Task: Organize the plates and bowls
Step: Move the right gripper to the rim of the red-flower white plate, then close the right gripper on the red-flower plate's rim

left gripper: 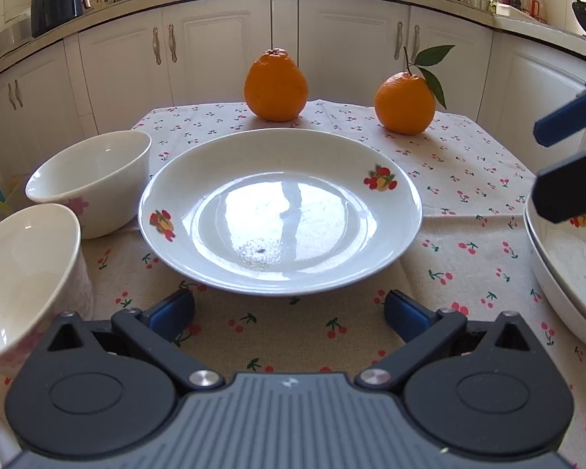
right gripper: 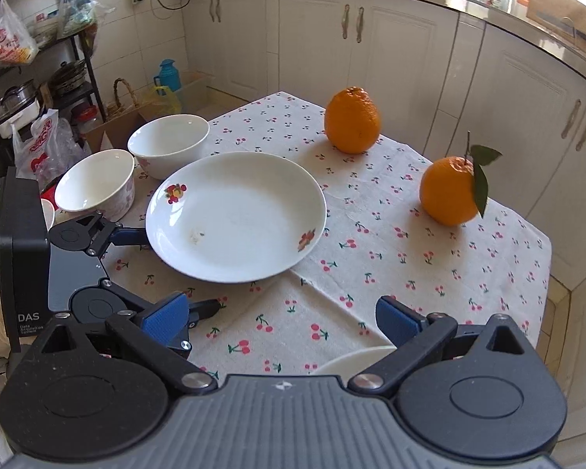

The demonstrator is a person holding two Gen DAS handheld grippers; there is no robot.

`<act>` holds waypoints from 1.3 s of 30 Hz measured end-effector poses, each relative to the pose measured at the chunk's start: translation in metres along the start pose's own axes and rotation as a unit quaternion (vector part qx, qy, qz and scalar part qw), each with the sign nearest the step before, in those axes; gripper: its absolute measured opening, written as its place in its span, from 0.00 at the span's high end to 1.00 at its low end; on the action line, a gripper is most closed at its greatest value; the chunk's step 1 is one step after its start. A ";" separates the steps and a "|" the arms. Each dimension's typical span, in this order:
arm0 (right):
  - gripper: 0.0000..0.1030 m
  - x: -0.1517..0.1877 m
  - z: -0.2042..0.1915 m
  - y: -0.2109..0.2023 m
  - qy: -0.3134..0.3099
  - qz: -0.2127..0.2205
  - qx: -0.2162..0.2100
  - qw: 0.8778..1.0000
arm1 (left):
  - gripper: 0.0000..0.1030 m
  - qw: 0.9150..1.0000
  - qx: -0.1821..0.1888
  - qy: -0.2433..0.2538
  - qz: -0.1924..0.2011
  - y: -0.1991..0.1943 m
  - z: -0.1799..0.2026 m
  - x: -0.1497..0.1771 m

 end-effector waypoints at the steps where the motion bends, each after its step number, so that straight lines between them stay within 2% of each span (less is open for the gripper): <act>1: 0.00 -0.005 0.000 0.005 -0.006 -0.004 -0.008 1.000 | 0.00 1.000 -0.001 -0.001 0.001 0.001 0.000 0.000; 12: 0.00 -0.061 0.015 0.064 -0.027 -0.041 -0.078 0.996 | 0.00 1.000 -0.006 -0.009 0.003 0.004 -0.002 -0.002; 20: 0.01 -0.095 0.011 0.119 -0.065 -0.065 -0.118 0.989 | 0.00 1.000 -0.012 -0.010 0.001 0.004 -0.001 -0.002; 31: 0.22 -0.112 0.020 0.168 -0.049 -0.106 -0.170 0.978 | 0.03 1.000 -0.004 -0.018 -0.013 0.007 -0.005 -0.005; 34: 0.30 -0.113 0.019 0.175 -0.047 -0.114 -0.194 0.973 | 0.09 1.000 -0.005 -0.013 -0.010 0.006 -0.004 -0.005; 39: 0.33 -0.116 0.017 0.182 -0.048 -0.125 -0.224 0.965 | 0.10 1.000 -0.007 -0.013 -0.006 0.005 -0.006 -0.007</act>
Point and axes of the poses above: each gripper's, at about its wrist camera, not at the fingertips, and y roughly the way its jaws point, z to its right, x to its underside, the point moved 6 cm from there along y, roughly the way its jaws point, and after that the axes turned 6 degrees about y, right-handed, at the moved point
